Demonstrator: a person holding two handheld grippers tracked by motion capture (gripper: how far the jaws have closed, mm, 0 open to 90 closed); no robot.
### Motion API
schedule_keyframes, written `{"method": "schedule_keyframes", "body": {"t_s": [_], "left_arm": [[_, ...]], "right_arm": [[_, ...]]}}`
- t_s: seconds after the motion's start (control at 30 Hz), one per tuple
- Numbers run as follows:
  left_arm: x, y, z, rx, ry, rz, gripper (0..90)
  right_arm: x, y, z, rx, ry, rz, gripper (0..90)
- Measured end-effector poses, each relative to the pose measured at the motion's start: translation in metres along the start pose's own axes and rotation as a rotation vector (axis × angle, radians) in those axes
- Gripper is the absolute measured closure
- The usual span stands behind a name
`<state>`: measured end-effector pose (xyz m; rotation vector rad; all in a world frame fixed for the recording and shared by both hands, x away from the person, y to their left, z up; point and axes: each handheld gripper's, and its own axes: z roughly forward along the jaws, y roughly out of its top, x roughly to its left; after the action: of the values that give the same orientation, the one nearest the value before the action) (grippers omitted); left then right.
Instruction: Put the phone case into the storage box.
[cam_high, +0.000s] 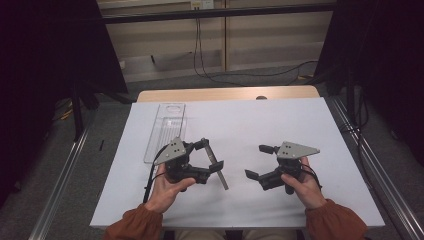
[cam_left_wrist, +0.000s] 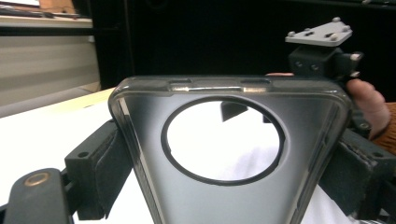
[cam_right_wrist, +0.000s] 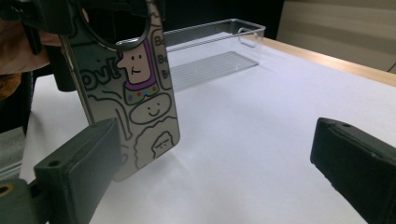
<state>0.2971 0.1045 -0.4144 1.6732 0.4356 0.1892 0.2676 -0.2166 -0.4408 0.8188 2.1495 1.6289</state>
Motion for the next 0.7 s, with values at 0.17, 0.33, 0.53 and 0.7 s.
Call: {"method": "schedule_keyframes", "body": {"t_s": [0.17, 0.33, 0.53, 0.7], "left_arm": [[0.001, 0.001, -0.004, -0.005, 0.030, -0.020, 12.4], [0.003, 0.001, -0.008, -0.008, 0.067, -0.035, 12.4], [0.002, 0.002, -0.012, -0.029, 0.123, -0.030, 12.4], [0.004, 0.002, -0.016, -0.024, 0.156, -0.026, 12.3]], "right_arm": [[0.000, -0.003, -0.009, -0.033, -0.052, 0.014, 0.0], [0.000, -0.007, -0.015, -0.043, -0.115, 0.028, 0.1], [-0.002, -0.013, -0.024, -0.047, -0.172, 0.048, 0.2], [-0.001, -0.018, -0.033, -0.071, -0.235, 0.059, 0.0]]}}
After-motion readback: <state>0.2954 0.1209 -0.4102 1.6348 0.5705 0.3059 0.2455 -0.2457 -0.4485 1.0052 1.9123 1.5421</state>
